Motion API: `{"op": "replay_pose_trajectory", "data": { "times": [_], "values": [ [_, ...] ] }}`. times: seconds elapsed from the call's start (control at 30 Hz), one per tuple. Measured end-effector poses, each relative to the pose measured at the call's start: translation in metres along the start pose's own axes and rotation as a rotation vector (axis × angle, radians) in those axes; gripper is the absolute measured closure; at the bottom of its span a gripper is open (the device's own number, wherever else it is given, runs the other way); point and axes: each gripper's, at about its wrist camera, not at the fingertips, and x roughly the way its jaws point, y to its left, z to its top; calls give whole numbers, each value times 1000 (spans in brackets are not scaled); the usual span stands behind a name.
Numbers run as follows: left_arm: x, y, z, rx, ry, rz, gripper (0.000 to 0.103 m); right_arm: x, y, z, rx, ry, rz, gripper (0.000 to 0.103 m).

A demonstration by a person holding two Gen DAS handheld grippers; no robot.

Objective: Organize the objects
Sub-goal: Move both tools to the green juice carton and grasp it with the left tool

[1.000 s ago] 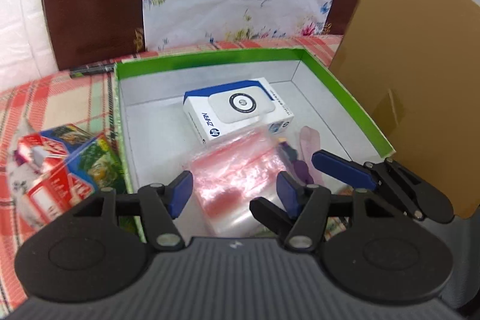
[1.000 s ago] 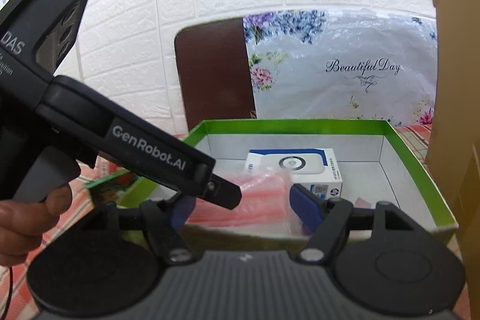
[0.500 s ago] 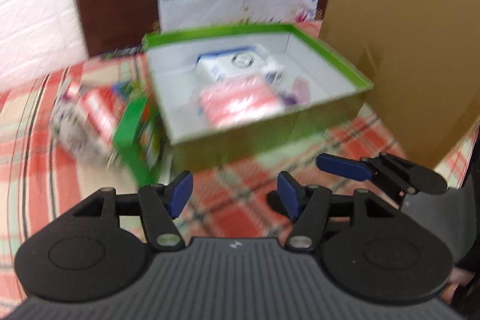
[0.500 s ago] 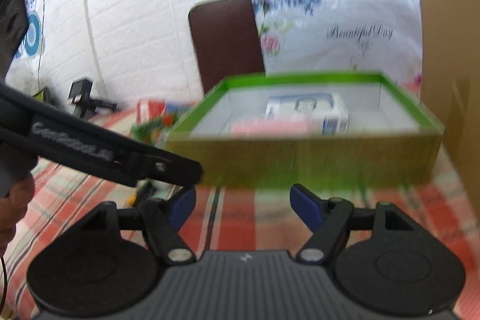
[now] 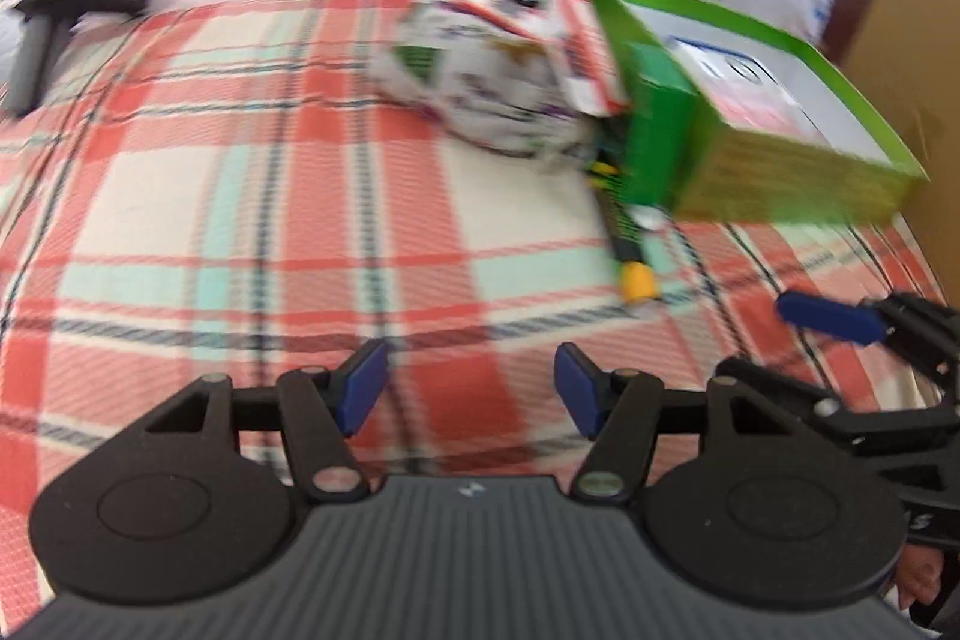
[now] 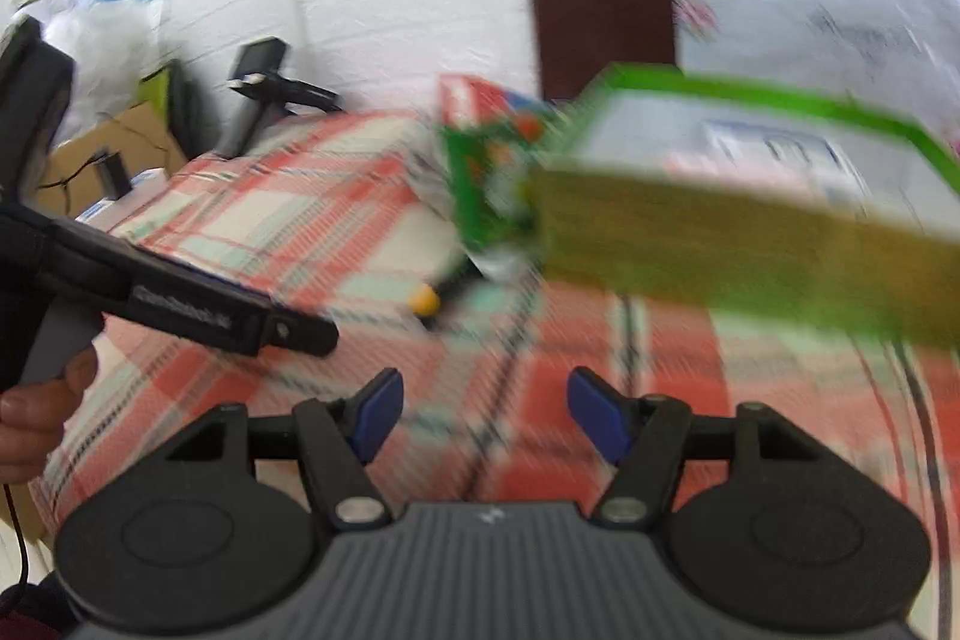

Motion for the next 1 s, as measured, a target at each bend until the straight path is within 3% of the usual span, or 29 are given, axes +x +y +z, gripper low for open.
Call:
{"op": "replay_pose_trajectory", "data": {
  "times": [0.13, 0.3, 0.4, 0.47, 0.63, 0.83, 1.0],
  "values": [
    [-4, 25, 0, -72, -12, -16, 39, 7, 22, 35, -112, -86, -34, 41],
    [-8, 46, 0, -139, -21, -53, 39, 48, 31, 69, -149, -73, -80, 36],
    [-12, 62, -1, -181, -27, -67, 39, 82, 31, 75, -117, -31, -105, 24],
    [-14, 72, -2, -206, -32, -75, 39, 102, 41, 77, -168, -39, -161, 5],
    [-20, 96, -5, -265, -48, -96, 39, 149, 42, 92, -226, -34, -261, 0],
    [-22, 128, -2, -351, -81, -101, 39, 188, 44, 124, -257, 70, -161, 0],
    [-29, 152, 1, -412, -111, -63, 39, 202, 84, 126, -291, 52, -98, 0]
  ]
}}
